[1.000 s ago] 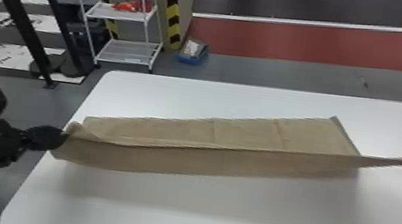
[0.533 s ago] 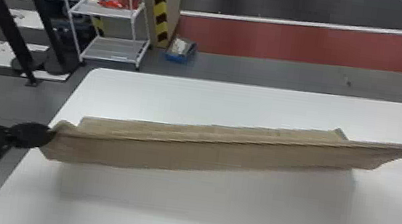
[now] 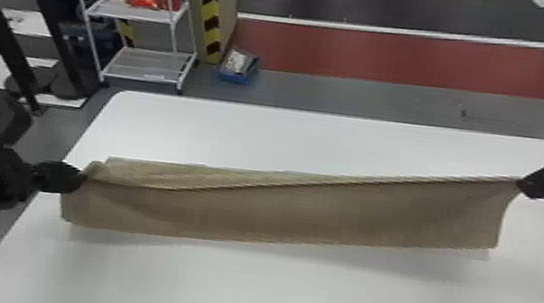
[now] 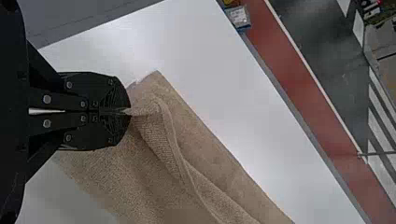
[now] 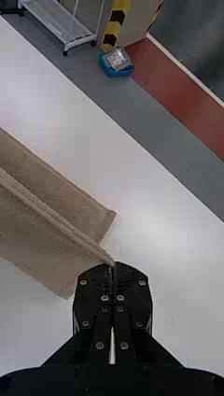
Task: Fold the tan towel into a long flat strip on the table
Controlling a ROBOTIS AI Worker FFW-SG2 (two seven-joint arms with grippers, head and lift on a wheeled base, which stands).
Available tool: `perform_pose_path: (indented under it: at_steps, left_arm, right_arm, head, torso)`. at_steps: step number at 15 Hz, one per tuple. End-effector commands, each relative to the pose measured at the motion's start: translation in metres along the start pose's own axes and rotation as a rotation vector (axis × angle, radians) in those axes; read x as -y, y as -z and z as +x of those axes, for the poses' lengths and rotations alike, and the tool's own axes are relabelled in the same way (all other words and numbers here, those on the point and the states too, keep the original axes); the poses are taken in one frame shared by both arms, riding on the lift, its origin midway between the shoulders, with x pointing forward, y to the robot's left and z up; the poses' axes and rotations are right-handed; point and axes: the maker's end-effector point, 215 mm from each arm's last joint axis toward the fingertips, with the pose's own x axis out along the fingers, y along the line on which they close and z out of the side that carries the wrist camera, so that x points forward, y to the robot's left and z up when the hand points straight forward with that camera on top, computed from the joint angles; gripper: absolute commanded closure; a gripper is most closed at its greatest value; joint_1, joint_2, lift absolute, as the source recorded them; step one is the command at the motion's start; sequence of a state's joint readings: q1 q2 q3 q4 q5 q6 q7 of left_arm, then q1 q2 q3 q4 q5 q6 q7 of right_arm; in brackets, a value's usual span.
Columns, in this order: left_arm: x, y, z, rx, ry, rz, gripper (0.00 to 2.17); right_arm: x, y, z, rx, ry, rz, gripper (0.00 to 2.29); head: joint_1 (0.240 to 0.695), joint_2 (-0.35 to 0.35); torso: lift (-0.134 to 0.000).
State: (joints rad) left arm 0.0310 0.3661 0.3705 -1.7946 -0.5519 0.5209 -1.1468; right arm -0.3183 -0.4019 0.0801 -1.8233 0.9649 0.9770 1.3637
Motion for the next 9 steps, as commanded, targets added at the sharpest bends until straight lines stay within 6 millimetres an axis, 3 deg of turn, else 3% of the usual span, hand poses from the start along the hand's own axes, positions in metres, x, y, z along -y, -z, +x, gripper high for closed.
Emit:
perform_pose_path:
  at_steps: [1,9]
  left_arm:
    - [-0.001,0.004,0.015,-0.037,0.001,-0.013,1.89]
    - [-0.001,0.001,0.036,-0.107,-0.045,-0.025,1.88]
  right_arm:
    - [0.001,-0.003,0.024,-0.067,-0.017,-0.017,1.41]
    - [-0.02,-0.01,0.07,-0.176,-0.073,-0.128,1.41]
  head:
    - [0.695,0.083]
    - [0.695,0.093]
  torso:
    - [-0.123]
    - [-0.123]
